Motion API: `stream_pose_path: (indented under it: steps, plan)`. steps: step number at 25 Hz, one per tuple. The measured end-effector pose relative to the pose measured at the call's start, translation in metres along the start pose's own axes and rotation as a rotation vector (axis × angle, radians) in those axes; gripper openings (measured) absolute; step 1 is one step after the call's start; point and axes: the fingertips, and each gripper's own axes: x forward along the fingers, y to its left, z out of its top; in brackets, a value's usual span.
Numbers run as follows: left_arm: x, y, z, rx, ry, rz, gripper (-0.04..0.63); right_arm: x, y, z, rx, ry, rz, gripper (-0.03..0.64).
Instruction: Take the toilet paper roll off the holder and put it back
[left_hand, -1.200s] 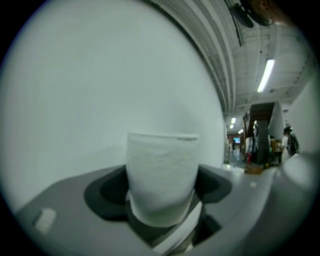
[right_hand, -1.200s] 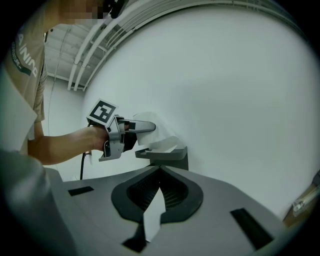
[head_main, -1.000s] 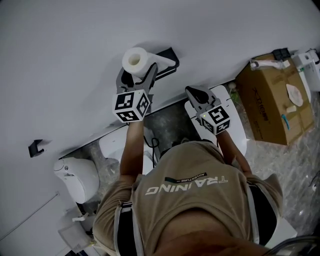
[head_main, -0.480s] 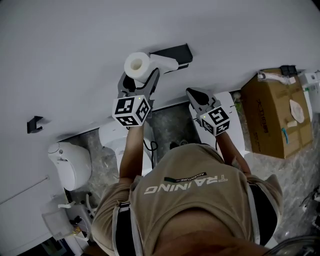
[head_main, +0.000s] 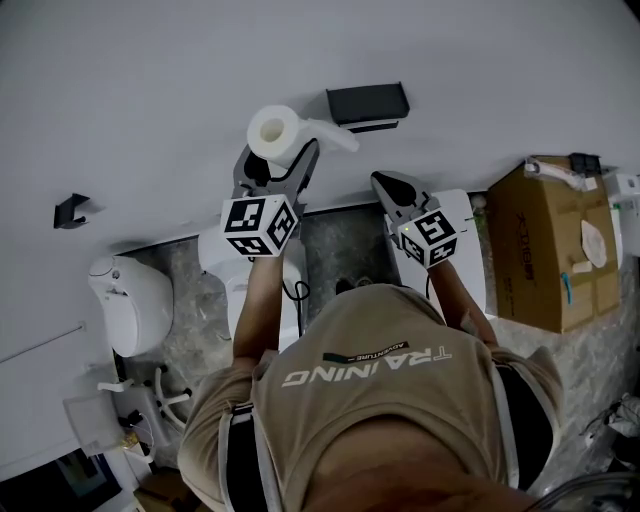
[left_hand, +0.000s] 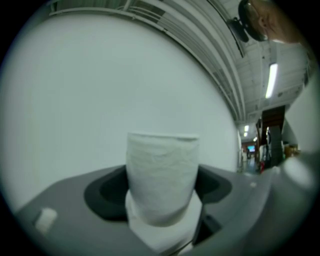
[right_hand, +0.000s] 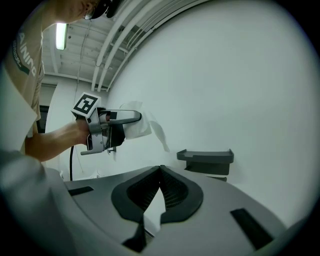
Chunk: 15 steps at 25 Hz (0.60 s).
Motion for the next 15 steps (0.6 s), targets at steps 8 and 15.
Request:
stream_pose_path:
  steps: [8, 15]
  plan:
    - [-0.014, 0.005, -0.017, -0.006, 0.043, 0.001, 0.393, 0.000, 0.008, 0.004, -0.003, -0.008, -0.010, 0.012]
    - [-0.013, 0.001, -0.027, -0.038, 0.053, -0.019, 0.393, 0.000, 0.011, -0.005, 0.002, 0.017, -0.023, 0.011]
